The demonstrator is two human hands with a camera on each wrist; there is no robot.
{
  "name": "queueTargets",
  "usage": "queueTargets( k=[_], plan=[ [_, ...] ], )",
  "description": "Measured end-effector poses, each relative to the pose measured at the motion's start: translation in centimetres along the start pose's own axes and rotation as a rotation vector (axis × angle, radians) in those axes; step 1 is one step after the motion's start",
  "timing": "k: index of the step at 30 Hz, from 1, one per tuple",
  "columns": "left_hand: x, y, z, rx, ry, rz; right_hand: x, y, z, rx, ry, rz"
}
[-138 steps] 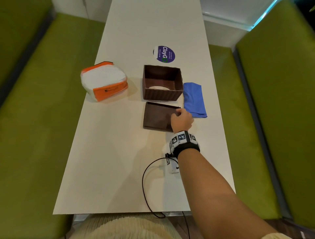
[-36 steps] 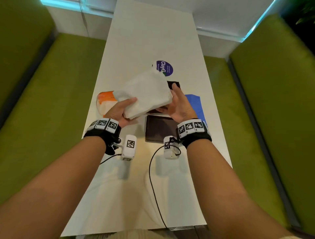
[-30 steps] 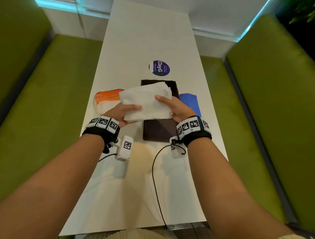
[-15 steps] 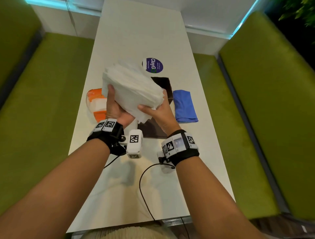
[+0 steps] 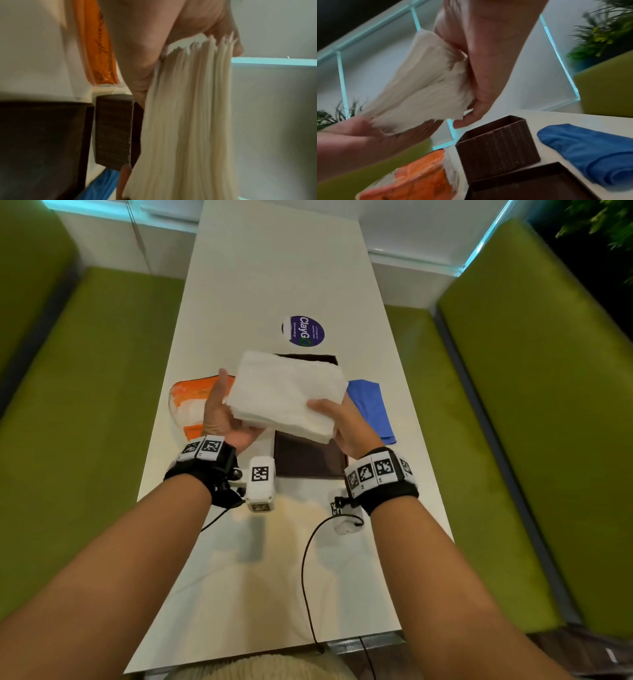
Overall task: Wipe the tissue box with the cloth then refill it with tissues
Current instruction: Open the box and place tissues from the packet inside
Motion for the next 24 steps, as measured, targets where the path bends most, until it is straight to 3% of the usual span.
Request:
queueTargets(
  k=[5, 8, 10, 14, 18, 24],
  plan=[
    [-0.2, 1.1, 1.8, 0.258, -0.092, 0.351, 0.1, -1.5, 2.8, 0.047, 0.163, -0.302],
    [0.5, 2.1, 3.2, 0.297, -0.079, 0.498, -1.3, -3.1, 4.6, 0.015, 0.280, -0.361],
    [0.8, 2.9, 4.3, 0.329, -0.067, 0.591, -2.5, -3.8, 6.2, 0.068, 0.255, -0.383],
    [1.8, 4.7, 7.2, 0.386, 0.160, 0.819, -4.1, -4.1, 8.9, 0.187, 0.135, -0.392],
    [1.9, 5.7, 9.0, 0.489, 0.324, 1.038, -4.1, -3.6, 10.0, 0.298, 0.016, -0.568],
    [1.1, 6.0, 10.2, 0.500, 0.290, 1.300, -1.7, -2.9, 11.2, 0.326, -0.024, -0.727]
  ],
)
Point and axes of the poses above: each hand's wrist, its own z-axis towards the middle knuckle, its own y-axis out of the palm, x = y × z, the point moved 4 cm from there along z, towards the middle knuckle, and after that the axes turned 11 degrees about x, right-handed, at the moved point
